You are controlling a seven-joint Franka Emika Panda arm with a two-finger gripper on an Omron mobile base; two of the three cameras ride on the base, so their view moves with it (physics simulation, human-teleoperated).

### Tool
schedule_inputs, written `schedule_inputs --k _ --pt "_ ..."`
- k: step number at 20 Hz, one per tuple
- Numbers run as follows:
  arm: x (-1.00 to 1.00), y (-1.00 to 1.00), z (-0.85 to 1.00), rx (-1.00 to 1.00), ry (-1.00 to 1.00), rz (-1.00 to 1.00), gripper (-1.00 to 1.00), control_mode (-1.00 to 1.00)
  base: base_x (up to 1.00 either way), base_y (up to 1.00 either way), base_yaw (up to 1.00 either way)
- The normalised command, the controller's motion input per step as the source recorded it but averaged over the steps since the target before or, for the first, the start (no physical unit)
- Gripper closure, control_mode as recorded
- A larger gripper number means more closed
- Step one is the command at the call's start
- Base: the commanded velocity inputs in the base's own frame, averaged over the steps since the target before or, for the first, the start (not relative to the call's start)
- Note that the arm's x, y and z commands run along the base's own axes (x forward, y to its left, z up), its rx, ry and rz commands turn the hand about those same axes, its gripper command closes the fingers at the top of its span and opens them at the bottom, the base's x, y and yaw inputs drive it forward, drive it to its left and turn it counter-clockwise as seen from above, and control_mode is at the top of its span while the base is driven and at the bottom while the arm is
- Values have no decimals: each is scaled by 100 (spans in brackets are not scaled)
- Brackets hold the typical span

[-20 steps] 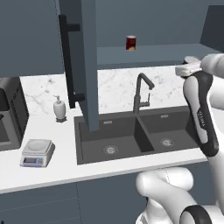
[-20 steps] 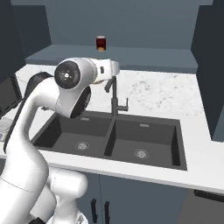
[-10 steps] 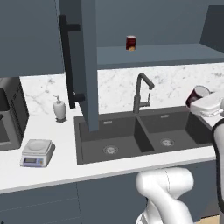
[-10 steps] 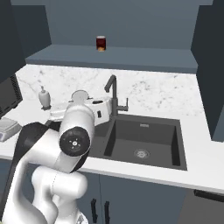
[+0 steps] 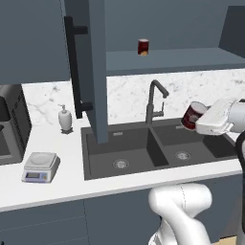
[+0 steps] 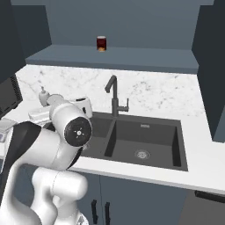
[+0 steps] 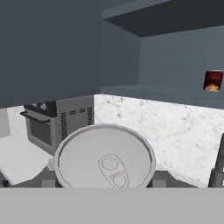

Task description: Pick the canned food and place it on the digital scale for weighing, and close the cabinet.

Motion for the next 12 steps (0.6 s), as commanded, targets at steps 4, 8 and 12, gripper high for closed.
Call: schedule_inputs --k 4,8,12 --pt "19 99 -29 0 0 26 100 -100 0 0 0" --pt "34 100 -28 0 -1 20 100 -100 0 0 0" --pt "36 94 -34 4 0 19 100 -100 0 0 0"
